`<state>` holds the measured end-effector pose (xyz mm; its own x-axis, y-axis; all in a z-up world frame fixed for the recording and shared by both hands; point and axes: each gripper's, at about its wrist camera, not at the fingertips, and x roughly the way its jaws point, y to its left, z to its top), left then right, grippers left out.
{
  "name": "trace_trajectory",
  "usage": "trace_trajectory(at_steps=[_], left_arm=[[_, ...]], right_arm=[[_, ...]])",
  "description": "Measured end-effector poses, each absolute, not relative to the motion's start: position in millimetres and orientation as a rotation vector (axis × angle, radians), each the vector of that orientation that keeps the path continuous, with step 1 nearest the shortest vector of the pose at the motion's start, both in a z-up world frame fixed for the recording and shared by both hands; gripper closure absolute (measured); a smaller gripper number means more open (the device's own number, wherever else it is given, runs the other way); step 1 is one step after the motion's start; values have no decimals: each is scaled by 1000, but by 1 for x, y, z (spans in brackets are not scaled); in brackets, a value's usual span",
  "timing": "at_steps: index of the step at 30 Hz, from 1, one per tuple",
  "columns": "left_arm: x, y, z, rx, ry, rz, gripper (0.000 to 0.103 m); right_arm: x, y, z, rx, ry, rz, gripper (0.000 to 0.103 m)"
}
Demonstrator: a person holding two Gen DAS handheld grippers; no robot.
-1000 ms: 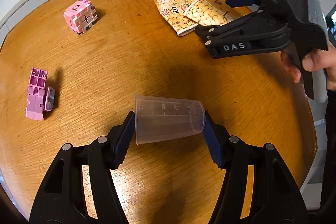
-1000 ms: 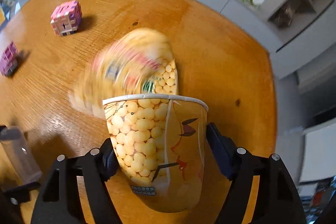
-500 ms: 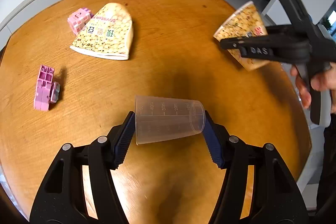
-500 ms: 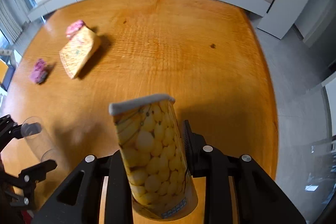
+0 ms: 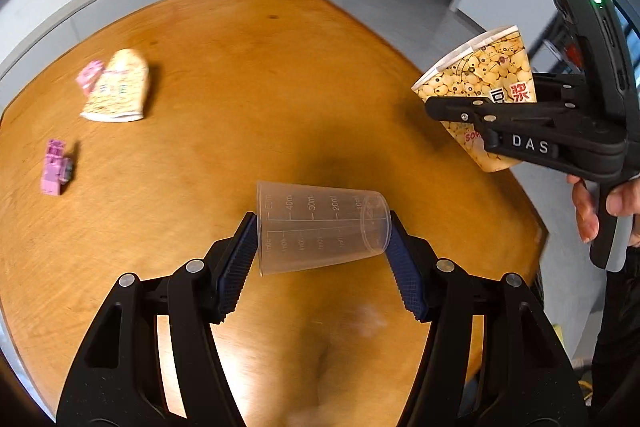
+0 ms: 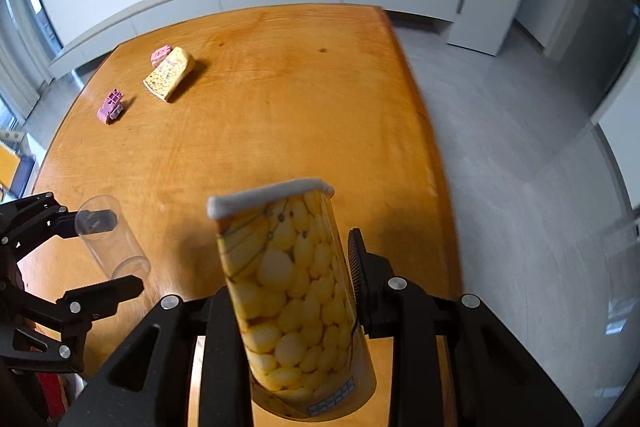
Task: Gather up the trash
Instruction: 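Carry the measuring cup and paper cup over the black bin, then open both grippers to drop the cups into the bin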
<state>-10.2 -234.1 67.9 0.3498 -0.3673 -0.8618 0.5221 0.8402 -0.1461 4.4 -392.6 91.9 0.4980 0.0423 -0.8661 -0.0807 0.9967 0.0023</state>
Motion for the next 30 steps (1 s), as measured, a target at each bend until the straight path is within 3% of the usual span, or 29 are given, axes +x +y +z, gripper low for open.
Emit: trace_trajectory(at_steps=[12,24,25,26,27,29,30], left_arm=[[-101,-354,75,317,1054,-827,42],[-226,-484,30,621,1081,-1136,41],[-231,-491,26,636,1086,-1153,41],[-240,-500,19,657,1098,-1182,41],[-243,-506,14,670,1101,-1202,41],[-258,-518,6,705,1096,-1227,25],[-260,-521,4,714,1087,-1224,4]], right_arm=[[-145,-488,83,101,1004,-95,73],[-280,-582,31,328,1089,-369,72],[-288,-587,24,345,1104,-376,60],[-292,-590,20,350,1120,-385,34],[-299,-594,16,344,1116,-418,25],[-312,-601,14,336,1094,-464,20],[-316,-604,13,345,1091,-470,20]])
